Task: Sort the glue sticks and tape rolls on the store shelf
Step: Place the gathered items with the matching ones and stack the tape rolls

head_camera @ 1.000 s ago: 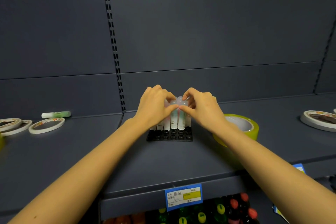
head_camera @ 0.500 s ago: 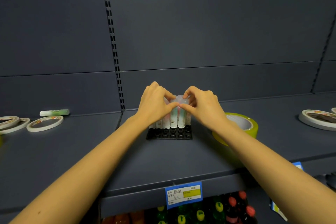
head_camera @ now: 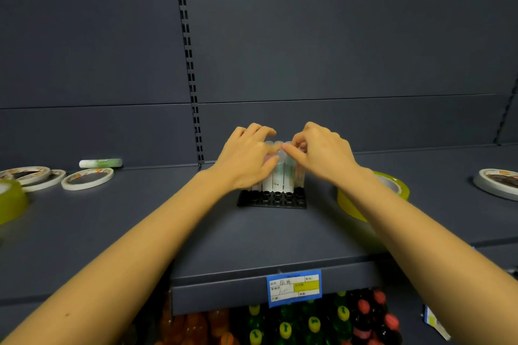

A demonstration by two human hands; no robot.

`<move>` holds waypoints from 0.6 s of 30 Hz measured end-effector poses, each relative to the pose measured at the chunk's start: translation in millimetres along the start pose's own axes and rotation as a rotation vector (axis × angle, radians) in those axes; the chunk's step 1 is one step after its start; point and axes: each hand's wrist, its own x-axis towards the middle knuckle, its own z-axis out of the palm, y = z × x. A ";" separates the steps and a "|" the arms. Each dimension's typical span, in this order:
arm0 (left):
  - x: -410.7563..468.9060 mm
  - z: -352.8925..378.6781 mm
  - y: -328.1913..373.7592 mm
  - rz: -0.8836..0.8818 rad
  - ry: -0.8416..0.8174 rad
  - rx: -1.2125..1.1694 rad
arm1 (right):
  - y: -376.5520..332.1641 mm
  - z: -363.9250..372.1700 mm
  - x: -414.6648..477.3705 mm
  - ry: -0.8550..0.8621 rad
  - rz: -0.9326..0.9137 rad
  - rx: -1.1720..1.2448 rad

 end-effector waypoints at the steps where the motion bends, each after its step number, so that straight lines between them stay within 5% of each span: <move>1: -4.1 -2.3 -2.2 -0.006 -0.006 -0.010 | -2.2 -3.7 2.4 -0.026 0.001 -0.023; 6: -41.9 -23.4 -29.9 -0.211 0.155 -0.101 | -25.1 -16.8 12.3 -0.059 -0.065 -0.224; 9: -72.4 -38.3 -57.2 -0.348 0.137 -0.101 | -55.6 -8.8 11.2 0.025 -0.160 -0.075; 18: -194.1 -92.0 -145.7 -0.682 0.123 0.003 | -192.4 34.7 10.5 -0.179 -0.416 0.142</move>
